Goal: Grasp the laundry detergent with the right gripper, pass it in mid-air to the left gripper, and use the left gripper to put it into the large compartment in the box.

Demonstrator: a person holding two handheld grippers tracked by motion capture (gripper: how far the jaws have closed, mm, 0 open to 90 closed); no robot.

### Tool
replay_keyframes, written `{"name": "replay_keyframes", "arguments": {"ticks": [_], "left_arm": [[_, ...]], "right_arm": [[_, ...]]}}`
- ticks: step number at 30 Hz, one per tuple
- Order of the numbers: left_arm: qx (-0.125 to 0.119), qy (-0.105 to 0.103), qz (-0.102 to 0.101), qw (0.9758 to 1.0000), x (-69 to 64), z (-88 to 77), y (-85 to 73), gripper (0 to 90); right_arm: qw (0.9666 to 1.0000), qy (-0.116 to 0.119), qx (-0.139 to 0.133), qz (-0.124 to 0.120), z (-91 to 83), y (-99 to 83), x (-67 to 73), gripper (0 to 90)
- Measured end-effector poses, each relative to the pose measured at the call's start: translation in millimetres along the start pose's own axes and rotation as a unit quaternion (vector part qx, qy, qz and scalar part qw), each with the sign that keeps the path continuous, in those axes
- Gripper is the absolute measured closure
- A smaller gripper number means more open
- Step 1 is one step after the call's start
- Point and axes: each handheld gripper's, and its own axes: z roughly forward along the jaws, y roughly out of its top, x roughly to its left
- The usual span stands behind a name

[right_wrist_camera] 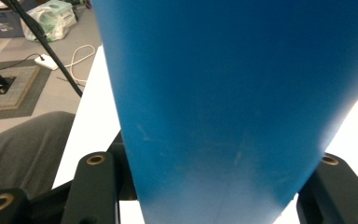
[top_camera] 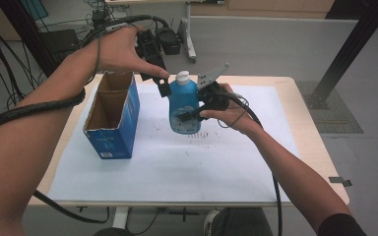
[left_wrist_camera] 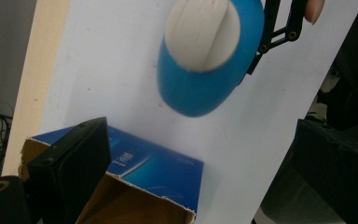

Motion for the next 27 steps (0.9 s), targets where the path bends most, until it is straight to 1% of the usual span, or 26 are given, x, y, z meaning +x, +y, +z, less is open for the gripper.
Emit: {"name": "replay_keyframes", "arguments": {"ticks": [1,3,6,7,9,10,16,19,21,24,25,27], "left_arm": [[0.002,0.001,0.003,1.0,-0.5,0.9,0.3,5.7],[0.008,-0.001,0.007,0.9999,-1.3,4.2,-0.2,5.7],[0.013,0.0,0.009,0.9999,-1.4,7.7,-1.6,5.7],[0.013,0.0,0.009,0.9999,-1.4,7.7,-1.6,5.7],[0.015,-0.003,0.012,0.9998,-1.9,10.6,-2.1,5.7],[0.013,-0.005,0.012,0.9998,-2.5,11.7,-2.5,5.7],[0.022,-0.005,0.019,0.9996,-4.9,13.7,-4.1,5.7],[0.019,-0.008,0.02,0.9996,-5.5,13.0,-4.3,5.7],[0.018,-0.009,0.02,0.9996,-6.4,13.3,-3.9,5.7],[0.02,-0.008,0.023,0.9995,-8.6,15.5,-3.1,5.7],[0.021,-0.011,0.028,0.9993,-10.9,16.8,-2.8,5.7],[0.022,-0.012,0.029,0.9993,-11.5,17.4,-2.5,5.7]], "right_arm": [[1.0,0.0,0.0,0.0,0.0,0.0,0.0,44.3],[1.0,0.007,-0.004,-0.003,5.6,3.4,1.9,44.3],[0.9998,0.014,-0.007,-0.009,12.4,7.2,3.2,44.3],[0.9998,0.014,-0.007,-0.009,12.4,7.2,3.2,44.3],[0.9996,0.02,-0.012,-0.014,19.3,11.4,4.6,44.3],[0.9995,0.024,-0.012,-0.016,21.5,12.8,5.2,44.3],[0.9988,0.036,-0.018,-0.026,32.8,19.9,9.2,44.3],[0.9986,0.039,-0.022,-0.028,35.2,21.5,10.3,44.3],[0.9981,0.045,-0.028,-0.032,37.3,23.6,11.7,44.3],[0.9979,0.046,-0.03,-0.034,37.8,24.9,12.9,44.2],[0.9978,0.046,-0.03,-0.036,37.4,25.4,13.9,44.2],[0.9978,0.048,-0.03,-0.036,36.8,25.5,14.1,44.2]]}}
